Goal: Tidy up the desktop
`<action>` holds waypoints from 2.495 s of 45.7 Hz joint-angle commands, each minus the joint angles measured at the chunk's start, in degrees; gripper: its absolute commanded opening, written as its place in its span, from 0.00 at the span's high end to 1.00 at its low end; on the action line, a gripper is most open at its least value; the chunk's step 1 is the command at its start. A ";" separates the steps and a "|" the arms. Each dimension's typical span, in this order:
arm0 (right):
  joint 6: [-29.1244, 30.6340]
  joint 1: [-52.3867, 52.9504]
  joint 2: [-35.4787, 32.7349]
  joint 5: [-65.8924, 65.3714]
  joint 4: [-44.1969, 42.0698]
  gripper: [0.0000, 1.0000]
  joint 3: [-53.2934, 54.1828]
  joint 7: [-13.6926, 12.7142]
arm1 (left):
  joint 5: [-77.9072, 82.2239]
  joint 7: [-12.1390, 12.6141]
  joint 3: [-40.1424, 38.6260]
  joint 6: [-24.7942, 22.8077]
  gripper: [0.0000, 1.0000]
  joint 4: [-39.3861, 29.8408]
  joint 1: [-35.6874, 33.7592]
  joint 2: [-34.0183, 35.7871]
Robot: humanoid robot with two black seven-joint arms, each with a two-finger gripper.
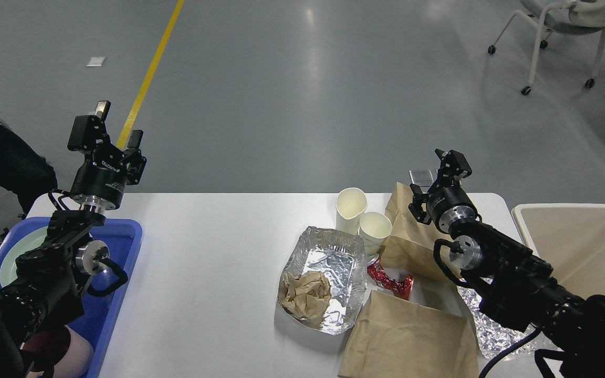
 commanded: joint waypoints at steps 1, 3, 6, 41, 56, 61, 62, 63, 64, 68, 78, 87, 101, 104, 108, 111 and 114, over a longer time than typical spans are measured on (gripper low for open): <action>0.00 0.07 0.00 0.00 0.00 0.00 0.00 0.00 | 0.01 0.00 0.00 -0.02 0.04 0.00 0.00 0.01; 0.00 0.07 0.00 0.00 0.00 0.00 0.00 0.00 | 0.01 0.00 0.00 -0.02 0.04 0.00 0.00 0.01; 0.00 -0.01 0.00 0.00 0.00 0.00 0.00 0.00 | 0.01 0.00 0.00 -0.02 0.04 0.00 0.00 0.01; 0.35 0.51 0.00 0.53 0.00 0.00 1.23 -0.52 | 0.01 0.00 0.00 -0.02 0.04 0.00 0.00 0.01; 0.62 3.76 -3.86 5.36 -0.09 0.00 1.93 -0.52 | 0.01 0.00 0.00 -0.02 0.04 0.00 0.00 0.01; 0.62 4.55 -5.01 5.80 -0.18 0.00 2.55 -0.44 | 0.01 0.00 0.00 -0.02 0.04 0.00 0.00 0.01; 0.53 4.64 -5.18 5.80 -0.18 0.00 2.55 -0.44 | 0.01 0.00 0.00 -0.02 0.04 0.00 0.00 0.01; 0.53 4.73 -5.45 5.80 -0.18 0.00 2.55 -0.44 | 0.01 0.00 0.00 -0.02 0.04 0.00 0.00 0.01; 0.53 4.99 -5.80 5.80 -0.09 0.00 2.64 -0.44 | 0.01 0.00 0.00 -0.02 0.04 0.00 0.00 0.01; 0.26 7.10 -7.47 5.80 -0.09 0.00 2.90 -0.26 | 0.01 0.00 0.00 -0.02 0.04 0.00 0.00 0.01; 0.53 8.69 -10.55 5.80 0.00 0.00 8.17 -0.17 | 0.01 0.00 0.00 -0.02 0.04 0.00 0.00 0.01; 0.70 8.77 -11.07 5.80 0.00 0.00 8.53 -0.26 | 0.01 0.00 0.00 -0.02 0.04 0.00 0.00 0.01; 0.62 7.90 -12.48 5.71 -0.09 0.00 7.82 -0.26 | 0.01 0.00 0.00 -0.02 0.04 0.00 0.00 0.01; 0.62 7.46 -12.57 5.71 -0.18 0.00 7.82 -0.26 | 0.01 0.00 0.00 -0.02 0.04 0.00 0.00 0.01; 0.62 6.93 -12.92 5.71 -0.26 0.00 7.82 -0.26 | 0.01 0.00 0.00 -0.02 0.04 0.00 0.00 0.01; 0.62 6.14 -13.71 5.71 -0.26 0.00 7.82 -0.26 | 0.01 0.00 0.00 -0.02 0.04 0.00 0.00 0.01; 0.70 5.87 -14.06 5.71 -0.26 0.00 7.73 -0.26 | 0.01 0.00 0.00 -0.02 0.04 0.00 0.00 0.01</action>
